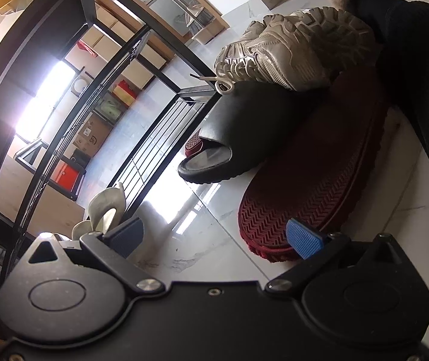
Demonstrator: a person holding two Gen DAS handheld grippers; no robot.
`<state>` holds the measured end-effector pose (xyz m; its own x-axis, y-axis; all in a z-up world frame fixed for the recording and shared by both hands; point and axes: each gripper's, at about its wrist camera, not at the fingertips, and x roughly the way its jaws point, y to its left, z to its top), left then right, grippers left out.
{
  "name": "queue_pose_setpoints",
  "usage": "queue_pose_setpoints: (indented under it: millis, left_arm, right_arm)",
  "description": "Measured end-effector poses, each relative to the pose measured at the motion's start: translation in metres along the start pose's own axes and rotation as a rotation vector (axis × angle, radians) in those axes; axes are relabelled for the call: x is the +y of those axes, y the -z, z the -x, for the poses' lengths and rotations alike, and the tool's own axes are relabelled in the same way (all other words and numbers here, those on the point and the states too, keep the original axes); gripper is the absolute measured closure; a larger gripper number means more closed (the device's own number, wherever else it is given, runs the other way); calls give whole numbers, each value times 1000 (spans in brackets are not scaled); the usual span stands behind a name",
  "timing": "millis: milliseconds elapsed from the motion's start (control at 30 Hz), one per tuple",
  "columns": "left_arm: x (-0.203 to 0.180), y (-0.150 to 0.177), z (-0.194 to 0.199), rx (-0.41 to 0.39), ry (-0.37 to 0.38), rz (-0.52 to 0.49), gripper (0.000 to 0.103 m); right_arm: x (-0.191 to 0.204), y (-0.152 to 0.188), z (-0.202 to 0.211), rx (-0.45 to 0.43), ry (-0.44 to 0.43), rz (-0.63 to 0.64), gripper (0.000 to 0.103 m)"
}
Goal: Organize scattered shoes
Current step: 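Carry the black slide with the left tool and set it before the rack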
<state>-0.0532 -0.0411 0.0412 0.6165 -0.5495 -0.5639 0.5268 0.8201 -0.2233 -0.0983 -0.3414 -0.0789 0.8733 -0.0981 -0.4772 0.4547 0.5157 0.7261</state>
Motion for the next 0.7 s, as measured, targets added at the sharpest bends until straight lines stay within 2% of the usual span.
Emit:
queue_pose_setpoints:
  millis: [167,233,300,367,533,700]
  left_arm:
    - [26,-4,17,-90,-93,118,4]
    - [34,-5,22,-114,-132,124,4]
    - [46,-5,33,-159,-210,118,4]
    - [58,-5,40,-185,-263,120,1]
    - [93,6,64,-244,-365,130,1]
    - [117,20,82,-280,-443,55,1]
  right_arm:
    - [-1,0,-2,12,6,3,0]
    - [1,2,-4,35,-2,19,0]
    - [4,4,-5,53,-14,40,0]
    - [13,9,-7,79,-42,109,0]
    - [41,18,-8,131,-105,290,0]
    - [84,35,-23,283,-247,472,0]
